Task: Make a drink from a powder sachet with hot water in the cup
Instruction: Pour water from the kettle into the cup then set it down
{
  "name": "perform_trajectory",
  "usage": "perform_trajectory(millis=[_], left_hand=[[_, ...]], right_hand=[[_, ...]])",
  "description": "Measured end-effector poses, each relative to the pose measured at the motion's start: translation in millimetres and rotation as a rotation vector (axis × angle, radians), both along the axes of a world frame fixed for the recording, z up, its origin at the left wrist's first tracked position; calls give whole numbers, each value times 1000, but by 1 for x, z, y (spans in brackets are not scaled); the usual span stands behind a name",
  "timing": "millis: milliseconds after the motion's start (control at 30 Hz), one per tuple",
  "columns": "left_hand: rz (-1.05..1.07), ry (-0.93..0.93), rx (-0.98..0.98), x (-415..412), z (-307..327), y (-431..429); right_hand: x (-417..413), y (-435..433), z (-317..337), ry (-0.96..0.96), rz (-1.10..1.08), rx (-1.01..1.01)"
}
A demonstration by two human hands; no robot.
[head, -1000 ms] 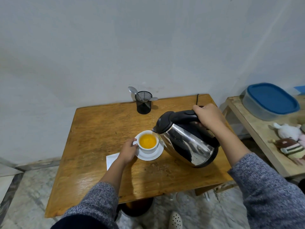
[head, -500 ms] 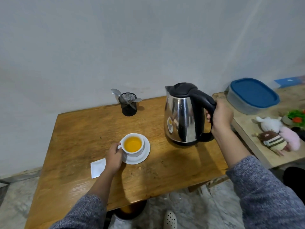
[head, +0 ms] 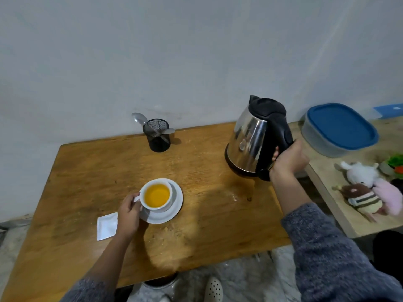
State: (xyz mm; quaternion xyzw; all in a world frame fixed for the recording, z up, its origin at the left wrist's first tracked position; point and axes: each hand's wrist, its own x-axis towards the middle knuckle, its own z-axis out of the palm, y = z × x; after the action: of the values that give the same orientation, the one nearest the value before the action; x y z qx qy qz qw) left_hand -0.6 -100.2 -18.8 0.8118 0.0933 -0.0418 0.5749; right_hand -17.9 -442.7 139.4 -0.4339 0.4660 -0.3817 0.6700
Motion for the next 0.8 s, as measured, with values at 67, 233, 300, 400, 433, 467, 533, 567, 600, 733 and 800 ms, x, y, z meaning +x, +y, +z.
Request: perform_trajectory(millis=[67, 233, 300, 400, 433, 467, 533, 567, 600, 733, 800], left_hand=[[20, -4, -9, 0, -2, 0], [43, -16, 8, -1, -6, -1], [46, -19, 15, 0, -8, 0], [51, -12, 30, 1, -8, -1], [51, -9, 31, 0, -7, -2], [54, -7, 25, 0, -6, -3], [63, -1, 6, 1, -4, -5], [65, 5, 2, 1, -3, -6], [65, 10, 0, 0, -2, -7], [77, 4, -9, -1, 4, -10], [79, 9, -35, -3, 8, -12]], right_hand=[[5, -4, -7, 12, -11, 32], [16, -16, -19, 77, 13, 0], [18, -22, -21, 85, 14, -27], [23, -28, -25, 58, -4, -29], [25, -28, -27, 48, 8, -35], [27, -27, -29, 53, 30, -52], [32, -27, -33, 80, 78, -92], [33, -28, -34, 87, 89, -100], [34, -30, -35, 91, 90, -106], [33, -38, -40, 91, 120, -134], [31, -37, -41, 108, 134, -158]])
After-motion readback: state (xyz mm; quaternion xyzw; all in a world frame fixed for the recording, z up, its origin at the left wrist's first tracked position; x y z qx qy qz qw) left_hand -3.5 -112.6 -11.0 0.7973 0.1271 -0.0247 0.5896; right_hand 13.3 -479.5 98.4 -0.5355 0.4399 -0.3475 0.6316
